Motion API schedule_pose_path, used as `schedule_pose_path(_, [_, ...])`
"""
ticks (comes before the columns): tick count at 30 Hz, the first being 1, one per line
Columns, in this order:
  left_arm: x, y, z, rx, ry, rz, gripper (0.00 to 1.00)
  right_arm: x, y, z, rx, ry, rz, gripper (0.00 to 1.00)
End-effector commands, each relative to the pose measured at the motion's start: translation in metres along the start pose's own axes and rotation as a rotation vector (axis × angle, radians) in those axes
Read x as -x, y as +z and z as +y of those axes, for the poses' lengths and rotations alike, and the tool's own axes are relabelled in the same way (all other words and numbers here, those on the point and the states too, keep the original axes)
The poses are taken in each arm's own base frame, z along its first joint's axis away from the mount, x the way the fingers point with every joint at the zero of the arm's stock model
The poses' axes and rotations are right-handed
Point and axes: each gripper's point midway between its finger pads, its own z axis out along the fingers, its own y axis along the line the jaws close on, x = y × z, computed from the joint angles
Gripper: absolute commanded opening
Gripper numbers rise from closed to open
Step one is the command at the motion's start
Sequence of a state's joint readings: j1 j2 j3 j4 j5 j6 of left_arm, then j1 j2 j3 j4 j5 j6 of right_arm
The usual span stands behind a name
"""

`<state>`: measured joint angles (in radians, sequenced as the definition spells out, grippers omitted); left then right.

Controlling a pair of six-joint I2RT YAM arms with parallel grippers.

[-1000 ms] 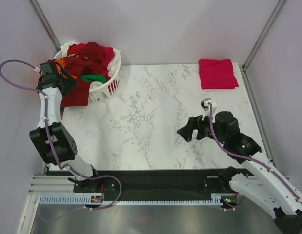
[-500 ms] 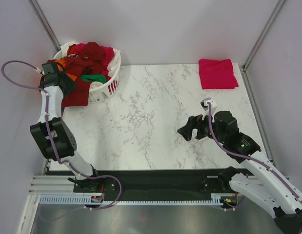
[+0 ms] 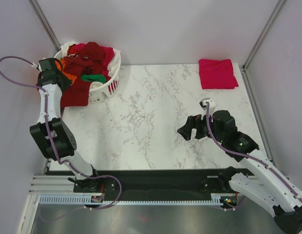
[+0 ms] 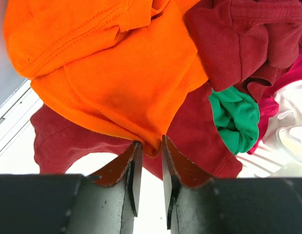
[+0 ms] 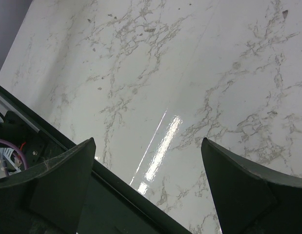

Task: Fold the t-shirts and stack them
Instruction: Grab the tshirt from the pile, then move the tshirt to the center of the board

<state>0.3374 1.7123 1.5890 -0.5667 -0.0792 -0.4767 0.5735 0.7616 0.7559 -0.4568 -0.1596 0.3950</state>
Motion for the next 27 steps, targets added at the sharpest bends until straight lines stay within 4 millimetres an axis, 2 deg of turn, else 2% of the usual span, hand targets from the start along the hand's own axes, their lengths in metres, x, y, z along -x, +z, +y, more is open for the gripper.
schedule_pose_path(1, [0.026, -0.004, -0.004, -0.003, -0.002, -0.077, 0.29, 0.003, 0.001, -0.001, -0.007, -0.013, -0.010, 0.98])
schedule_pose_path(4, [0.022, 0.000, -0.004, 0.001, 0.003, -0.067, 0.25, 0.003, 0.002, -0.002, -0.013, -0.015, -0.009, 0.98])
schedule_pose_path(5, [0.021, 0.002, -0.003, 0.003, 0.004, -0.064, 0.19, 0.003, 0.002, -0.002, -0.013, -0.014, -0.009, 0.98])
schedule_pose_path(6, [0.022, 0.002, -0.003, 0.003, 0.007, -0.066, 0.02, 0.002, 0.002, -0.003, -0.015, -0.015, -0.008, 0.98])
schedule_pose_path(9, [0.028, -0.004, -0.007, -0.013, 0.008, -0.080, 0.02, 0.001, 0.003, -0.003, -0.019, -0.013, -0.003, 0.98])
schedule_pose_path(12, [0.052, -0.029, -0.027, -0.086, -0.015, -0.141, 0.02, 0.001, 0.004, -0.004, -0.022, -0.012, 0.000, 0.98])
schedule_pose_path(15, [0.087, -0.075, -0.070, -0.224, -0.046, -0.234, 0.02, 0.001, 0.005, -0.004, -0.022, -0.012, 0.000, 0.98])
schedule_pose_path(16, [0.111, -0.110, -0.103, -0.322, -0.037, -0.304, 0.02, 0.000, 0.005, -0.005, -0.023, -0.011, 0.003, 0.98])
schedule_pose_path(17, [0.125, -0.131, -0.123, -0.380, -0.026, -0.346, 0.02, 0.001, 0.005, -0.005, -0.024, -0.010, 0.001, 0.98])
schedule_pose_path(18, [0.163, -0.193, -0.154, -0.507, -0.011, -0.472, 0.02, 0.001, 0.004, -0.004, -0.023, -0.012, -0.002, 0.98])
schedule_pose_path(19, [0.167, -0.231, -0.188, -0.617, 0.023, -0.516, 0.02, 0.002, 0.004, -0.004, -0.020, -0.012, -0.004, 0.98])
schedule_pose_path(20, [0.180, -0.272, -0.207, -0.697, 0.044, -0.592, 0.02, 0.002, 0.003, -0.003, -0.020, -0.013, -0.005, 0.98])
schedule_pose_path(21, [0.209, -0.350, -0.221, -0.813, 0.062, -0.774, 0.02, 0.003, 0.002, -0.003, -0.019, -0.014, -0.015, 0.98])
schedule_pose_path(22, [0.207, -0.400, -0.237, -0.934, 0.068, -0.847, 0.02, 0.003, 0.001, -0.004, -0.019, -0.014, -0.018, 0.98])
schedule_pose_path(23, [0.216, -0.434, -0.233, -0.995, 0.054, -0.929, 0.02, 0.004, 0.000, -0.004, -0.022, -0.015, -0.024, 0.98])
schedule_pose_path(24, [0.217, -0.475, -0.240, -1.121, -0.003, -1.002, 0.02, 0.005, 0.000, -0.004, -0.025, -0.015, -0.029, 0.98])
schedule_pose_path(25, [0.214, -0.526, -0.227, -1.219, -0.028, -1.070, 0.02, 0.006, -0.001, -0.004, -0.023, -0.015, -0.030, 0.98])
schedule_pose_path(26, [0.211, -0.550, -0.221, -1.289, -0.053, -1.095, 0.02, 0.006, -0.002, -0.004, -0.024, -0.014, -0.034, 0.98])
schedule_pose_path(27, [0.208, -0.565, -0.218, -1.346, -0.072, -1.112, 0.02, 0.007, -0.003, -0.003, -0.023, -0.017, -0.038, 0.98])
